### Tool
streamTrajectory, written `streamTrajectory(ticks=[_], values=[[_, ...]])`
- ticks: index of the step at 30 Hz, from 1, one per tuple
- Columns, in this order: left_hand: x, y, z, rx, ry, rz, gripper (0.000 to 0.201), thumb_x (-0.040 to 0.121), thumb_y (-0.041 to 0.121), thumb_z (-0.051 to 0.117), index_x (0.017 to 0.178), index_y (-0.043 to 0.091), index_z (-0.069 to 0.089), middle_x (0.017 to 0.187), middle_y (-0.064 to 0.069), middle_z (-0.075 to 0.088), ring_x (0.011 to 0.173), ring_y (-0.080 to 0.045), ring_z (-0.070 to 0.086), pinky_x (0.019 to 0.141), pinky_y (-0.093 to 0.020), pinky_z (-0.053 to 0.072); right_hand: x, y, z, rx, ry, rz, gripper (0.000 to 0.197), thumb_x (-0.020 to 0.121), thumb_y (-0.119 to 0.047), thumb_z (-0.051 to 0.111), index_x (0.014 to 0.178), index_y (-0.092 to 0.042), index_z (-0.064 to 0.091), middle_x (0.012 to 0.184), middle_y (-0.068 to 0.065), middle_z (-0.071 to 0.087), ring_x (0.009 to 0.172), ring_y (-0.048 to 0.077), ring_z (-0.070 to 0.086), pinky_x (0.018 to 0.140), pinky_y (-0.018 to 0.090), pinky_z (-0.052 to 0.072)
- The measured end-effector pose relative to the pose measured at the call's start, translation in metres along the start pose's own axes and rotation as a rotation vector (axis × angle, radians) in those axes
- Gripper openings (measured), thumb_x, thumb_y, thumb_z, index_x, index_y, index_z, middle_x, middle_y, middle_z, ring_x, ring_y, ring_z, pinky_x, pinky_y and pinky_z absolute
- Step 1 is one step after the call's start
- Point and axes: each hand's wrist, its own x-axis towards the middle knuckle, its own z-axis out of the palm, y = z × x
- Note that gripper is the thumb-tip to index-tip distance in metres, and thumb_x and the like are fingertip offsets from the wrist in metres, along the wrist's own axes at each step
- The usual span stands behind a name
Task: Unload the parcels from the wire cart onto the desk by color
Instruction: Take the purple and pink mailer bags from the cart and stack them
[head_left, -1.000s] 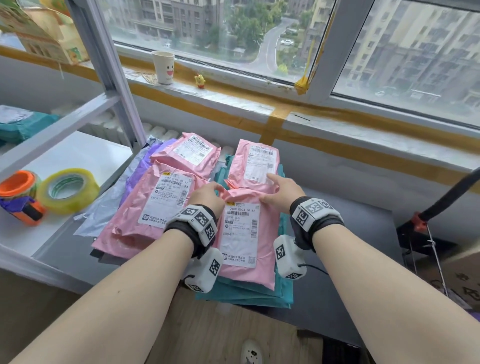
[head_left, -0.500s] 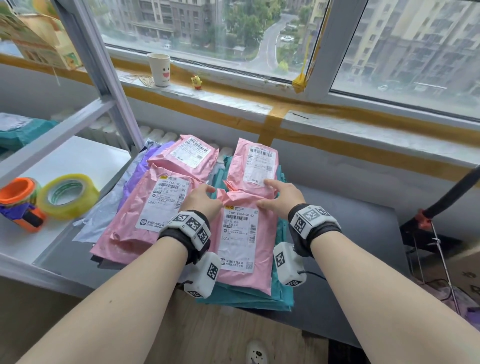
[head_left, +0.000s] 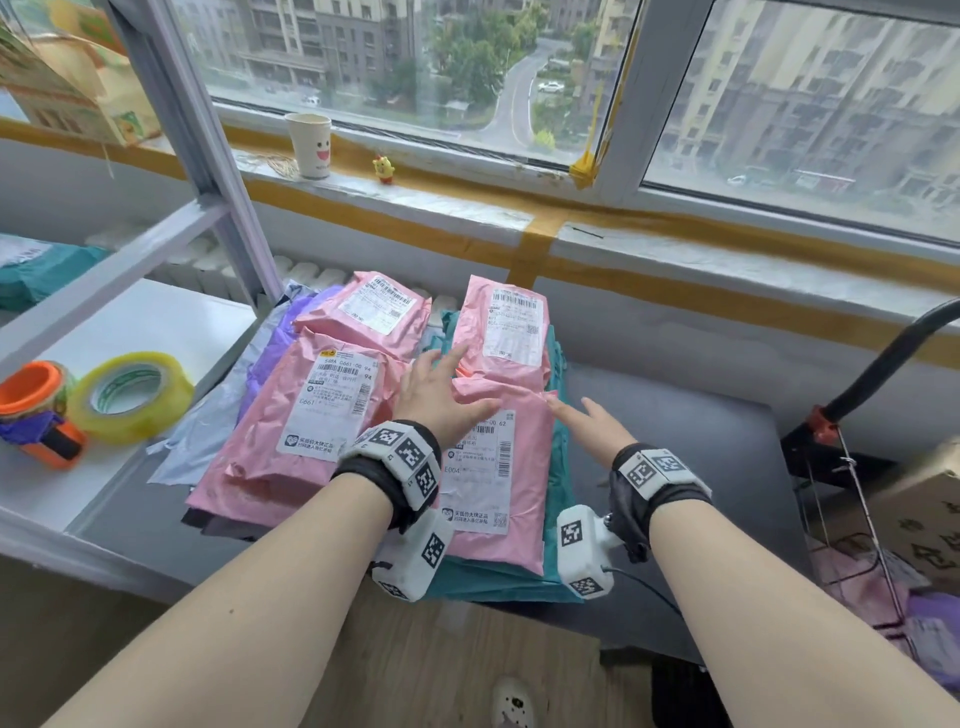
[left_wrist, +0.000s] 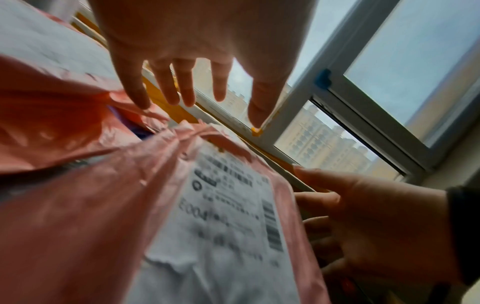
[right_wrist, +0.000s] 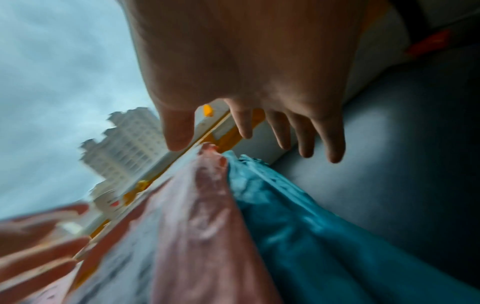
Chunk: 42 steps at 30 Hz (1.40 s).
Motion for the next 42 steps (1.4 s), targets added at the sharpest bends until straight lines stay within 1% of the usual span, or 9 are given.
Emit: streamTrajectory(ticks=[3, 5, 8, 11, 21, 23, 26, 31, 42], values=[[-0.002, 0.003, 0.014, 0.121, -0.070, 0.019, 0.092, 0.075, 0.057, 0.066, 0.148, 0.041, 0.011, 0.159, 0.000, -0.005, 0.146, -0.024, -0.004, 0.117, -0.051, 0.010, 0.005, 0.015, 0.017, 0.088, -0.094, 0.071, 0.096, 0.082, -0.070, 0.046, 0.152, -0.013, 0.014, 0.157, 0.003, 0.018, 0.143, 0.024, 0.024, 0.115, 0.039, 0.025], [0.002, 0.000, 0.017, 0.140, -0.113, -0.005, 0.095, 0.075, 0.058, 0.065, 0.147, 0.043, 0.007, 0.158, 0.002, -0.012, 0.146, -0.023, -0.010, 0.117, -0.053, 0.008, 0.016, 0.024, 0.030, 0.180, -0.132, 0.078, 0.123, 0.057, -0.091, 0.049, 0.152, -0.019, 0.016, 0.157, -0.002, 0.019, 0.144, 0.018, 0.022, 0.118, 0.040, 0.019], [0.004, -0.009, 0.017, 0.173, -0.145, -0.027, 0.092, 0.076, 0.059, 0.063, 0.147, 0.043, 0.007, 0.158, 0.003, -0.013, 0.146, -0.023, -0.013, 0.117, -0.054, 0.007, 0.053, 0.047, 0.045, 0.325, -0.121, 0.125, 0.126, 0.054, -0.088, 0.058, 0.151, -0.021, 0.014, 0.153, -0.004, 0.025, 0.141, 0.018, 0.028, 0.118, 0.043, 0.021], [0.004, -0.017, 0.021, 0.160, -0.138, -0.024, 0.091, 0.078, 0.054, 0.065, 0.147, 0.044, 0.007, 0.158, 0.002, -0.014, 0.146, -0.024, -0.012, 0.117, -0.053, 0.007, 0.081, 0.065, 0.057, 0.412, -0.144, 0.191, 0.146, 0.030, -0.091, 0.065, 0.150, -0.030, 0.008, 0.154, -0.006, 0.025, 0.139, 0.019, 0.033, 0.115, 0.047, 0.027], [0.003, -0.012, 0.021, 0.109, -0.106, -0.015, 0.093, 0.077, 0.047, 0.068, 0.149, 0.037, 0.009, 0.159, -0.002, -0.007, 0.147, -0.024, -0.003, 0.118, -0.046, 0.010, 0.154, 0.111, 0.063, 0.327, -0.189, 0.264, 0.136, 0.024, -0.094, 0.062, 0.144, -0.045, 0.022, 0.153, -0.015, 0.028, 0.141, 0.014, 0.031, 0.115, 0.053, 0.018], [0.003, -0.010, 0.019, 0.104, -0.097, -0.010, 0.093, 0.079, 0.045, 0.067, 0.149, 0.035, 0.008, 0.159, -0.003, -0.004, 0.147, -0.024, -0.001, 0.118, -0.044, 0.011, 0.087, 0.071, 0.055, 0.330, -0.210, 0.275, 0.134, 0.030, -0.096, 0.058, 0.146, -0.039, 0.024, 0.156, -0.009, 0.024, 0.142, 0.017, 0.027, 0.116, 0.051, 0.018], [0.001, -0.008, 0.014, 0.107, -0.088, -0.018, 0.092, 0.081, 0.045, 0.066, 0.150, 0.033, 0.006, 0.159, -0.004, -0.001, 0.147, -0.023, 0.001, 0.118, -0.044, 0.011, 0.009, 0.017, 0.035, 0.239, -0.113, 0.185, 0.116, 0.063, -0.086, 0.049, 0.152, -0.023, 0.009, 0.159, 0.001, 0.012, 0.145, 0.026, 0.017, 0.115, 0.049, 0.017], [-0.006, 0.016, 0.003, 0.120, -0.013, 0.042, 0.084, 0.084, 0.045, 0.061, 0.150, 0.025, 0.014, 0.157, -0.005, 0.014, 0.144, -0.023, 0.015, 0.117, -0.044, 0.019, -0.007, 0.014, -0.002, 0.111, 0.133, 0.042, 0.083, 0.090, -0.056, 0.048, 0.152, -0.013, 0.014, 0.159, 0.002, 0.015, 0.145, 0.021, 0.019, 0.116, 0.035, 0.017], [-0.063, 0.131, 0.078, 0.067, -0.268, 0.355, 0.038, 0.084, 0.024, 0.062, 0.122, 0.018, 0.060, 0.136, -0.008, 0.050, 0.126, -0.023, 0.046, 0.104, -0.028, 0.035, -0.117, 0.075, -0.092, -0.087, 0.368, 0.048, 0.035, 0.091, -0.021, 0.057, 0.122, -0.007, 0.062, 0.131, 0.007, 0.059, 0.124, 0.023, 0.051, 0.105, 0.027, 0.036]])
